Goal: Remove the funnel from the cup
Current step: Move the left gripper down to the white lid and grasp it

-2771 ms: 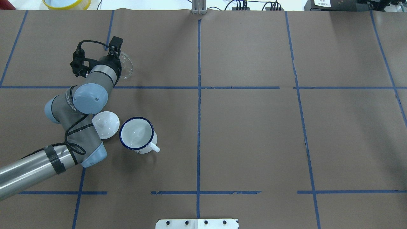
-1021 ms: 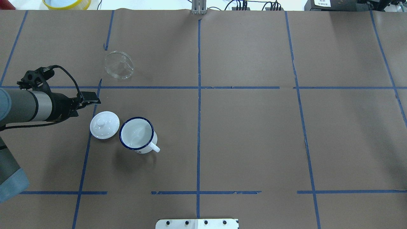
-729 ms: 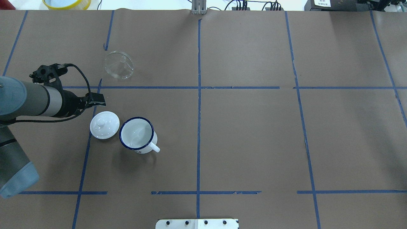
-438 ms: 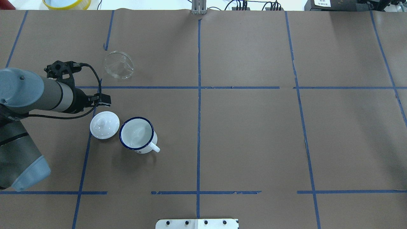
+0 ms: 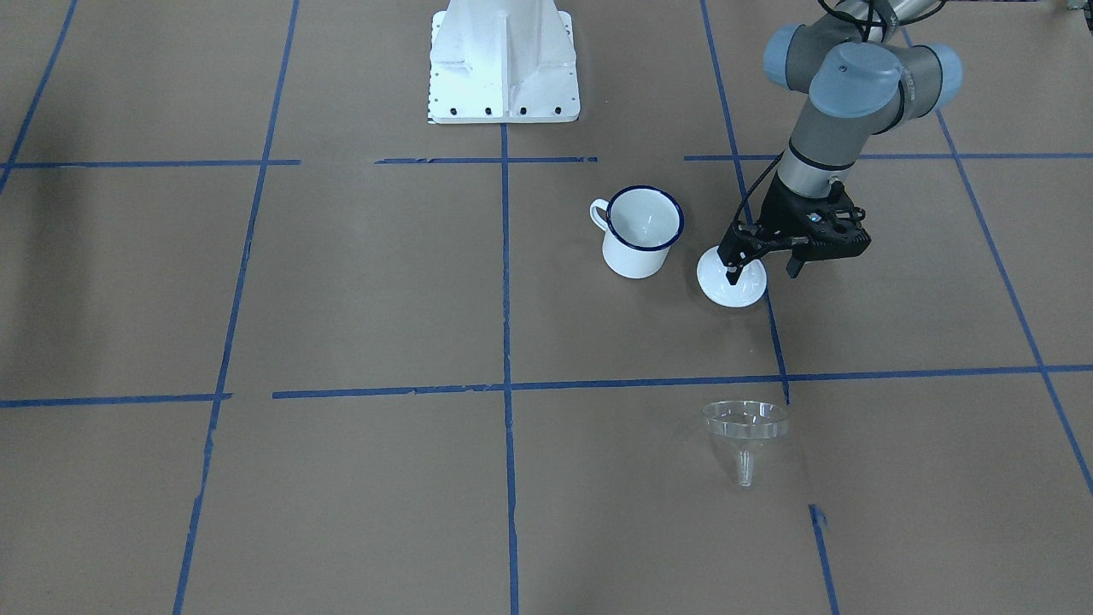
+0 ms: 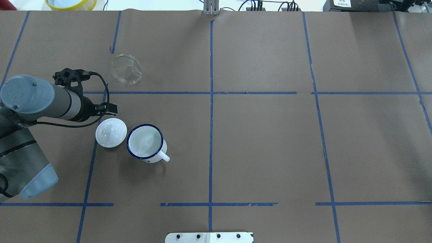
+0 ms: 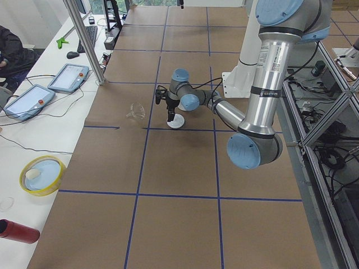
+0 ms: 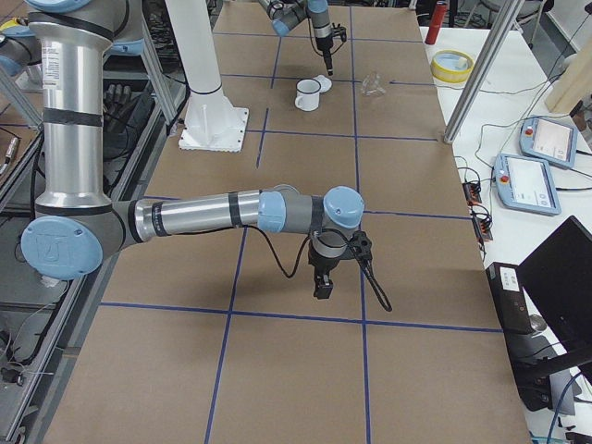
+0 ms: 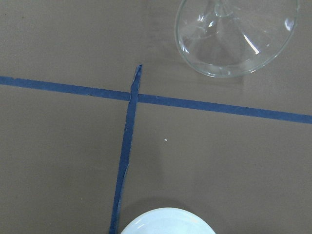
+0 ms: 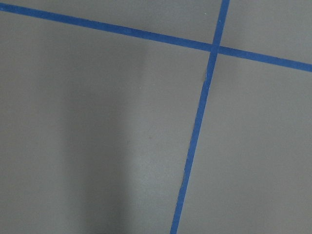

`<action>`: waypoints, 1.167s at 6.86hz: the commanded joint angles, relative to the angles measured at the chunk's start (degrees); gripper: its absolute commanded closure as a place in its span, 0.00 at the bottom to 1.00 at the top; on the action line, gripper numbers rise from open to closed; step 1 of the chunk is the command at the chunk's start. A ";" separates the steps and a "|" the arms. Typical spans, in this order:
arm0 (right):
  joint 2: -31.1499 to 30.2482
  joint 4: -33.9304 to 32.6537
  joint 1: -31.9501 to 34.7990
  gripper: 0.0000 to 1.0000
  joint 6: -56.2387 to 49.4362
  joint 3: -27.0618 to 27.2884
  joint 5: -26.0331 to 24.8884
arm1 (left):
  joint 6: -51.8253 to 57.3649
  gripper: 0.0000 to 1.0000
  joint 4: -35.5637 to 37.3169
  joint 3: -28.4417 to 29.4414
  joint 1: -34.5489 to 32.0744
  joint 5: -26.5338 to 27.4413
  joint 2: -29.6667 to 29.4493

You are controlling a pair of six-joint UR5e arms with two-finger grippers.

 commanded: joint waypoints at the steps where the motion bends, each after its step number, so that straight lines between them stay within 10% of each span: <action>1: 0.07 0.04 0.00 0.00 0.00 0.00 0.00 | 0.08 0.00 0.19 0.33 0.36 -0.13 -0.03; 8: -0.02 0.04 0.00 0.00 0.00 0.00 0.00 | -0.18 0.08 0.72 1.12 3.09 -0.13 -0.20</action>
